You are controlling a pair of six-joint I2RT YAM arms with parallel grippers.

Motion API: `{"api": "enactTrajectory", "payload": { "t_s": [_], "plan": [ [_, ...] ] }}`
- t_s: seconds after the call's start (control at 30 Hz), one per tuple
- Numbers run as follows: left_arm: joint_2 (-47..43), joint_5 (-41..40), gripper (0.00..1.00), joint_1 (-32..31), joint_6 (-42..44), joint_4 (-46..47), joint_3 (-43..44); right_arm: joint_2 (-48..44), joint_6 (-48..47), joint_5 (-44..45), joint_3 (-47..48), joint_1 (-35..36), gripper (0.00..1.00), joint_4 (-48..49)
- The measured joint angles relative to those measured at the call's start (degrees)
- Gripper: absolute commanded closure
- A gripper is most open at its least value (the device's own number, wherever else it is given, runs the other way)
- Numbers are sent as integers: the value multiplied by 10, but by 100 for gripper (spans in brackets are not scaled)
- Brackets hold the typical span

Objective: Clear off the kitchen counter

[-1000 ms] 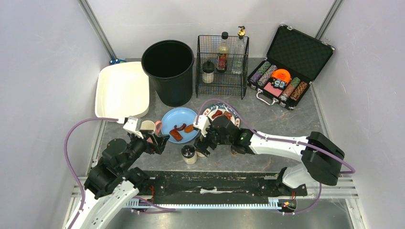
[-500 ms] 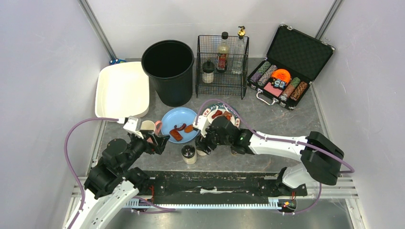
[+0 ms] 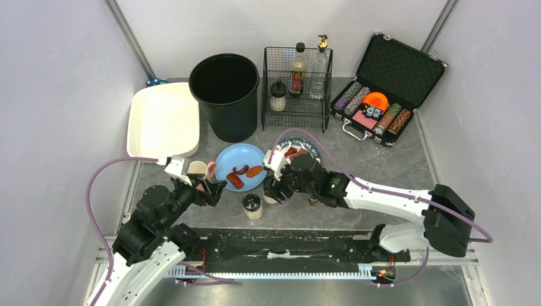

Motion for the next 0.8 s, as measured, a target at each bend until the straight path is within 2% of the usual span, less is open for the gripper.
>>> {"api": "enactTrajectory", "payload": {
  "t_s": [0.23, 0.47, 0.8],
  "plan": [
    [0, 0, 13, 0, 0, 0, 0, -56, 2, 31, 0, 0, 100, -11],
    [0, 0, 13, 0, 0, 0, 0, -74, 1, 97, 19, 0, 100, -31],
    [0, 0, 13, -1, 0, 0, 0, -61, -19, 206, 104, -12, 100, -41]
  ]
}}
